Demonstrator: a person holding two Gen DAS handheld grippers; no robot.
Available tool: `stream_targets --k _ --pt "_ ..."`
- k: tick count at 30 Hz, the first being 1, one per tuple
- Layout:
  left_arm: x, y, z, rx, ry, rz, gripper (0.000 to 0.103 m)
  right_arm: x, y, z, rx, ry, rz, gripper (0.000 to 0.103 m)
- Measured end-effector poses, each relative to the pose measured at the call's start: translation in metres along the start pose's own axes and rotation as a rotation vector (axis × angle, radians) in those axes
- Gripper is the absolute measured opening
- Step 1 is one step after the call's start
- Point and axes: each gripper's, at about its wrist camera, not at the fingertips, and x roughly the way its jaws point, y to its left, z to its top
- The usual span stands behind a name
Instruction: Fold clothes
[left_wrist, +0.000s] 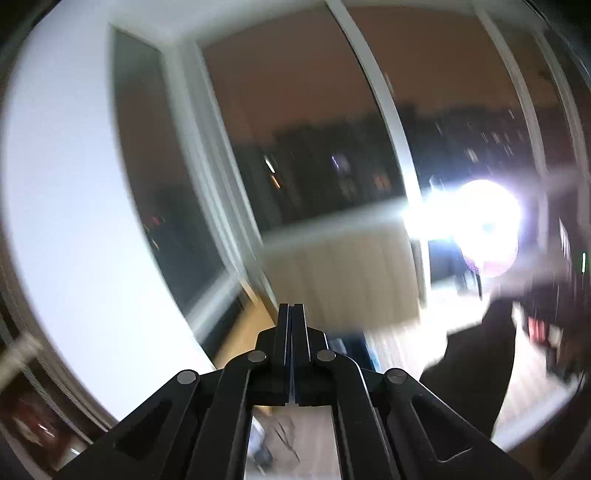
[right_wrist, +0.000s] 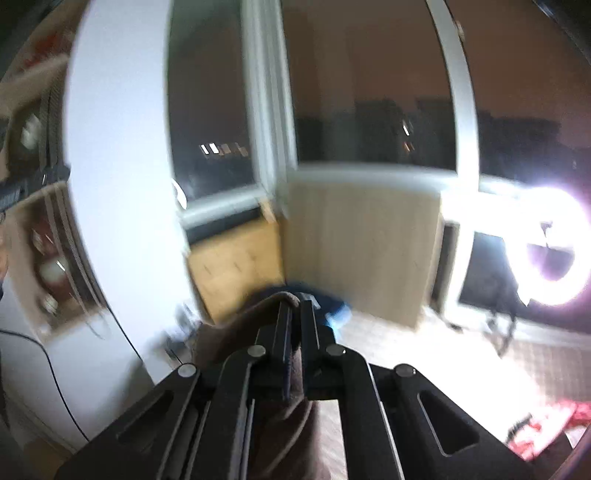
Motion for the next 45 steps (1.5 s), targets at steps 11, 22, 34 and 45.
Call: stream_targets --k 11,22,34,45 --pt "0.199 -0.177 -0.245 0.089 0.548 -0.553 0.004 0.045 -0.168 -0.185 0.248 0.388 -0.257 0.004" --pt "0.265 -0.230 -0.266 0.135 0.714 -0.793 0.035 0.041 -0.211 -0.279 0.379 0.509 -0.276 0.004" --pt "0.269 -0.250 -0.278 0.214 0.742 -0.790 0.033 0.055 -0.212 -0.279 0.369 0.535 -0.268 0.004" --pt "0.230 -0.232 -0.264 0.105 0.621 -0.805 0.006 0.044 -0.198 -0.269 0.338 0.510 -0.283 0.004"
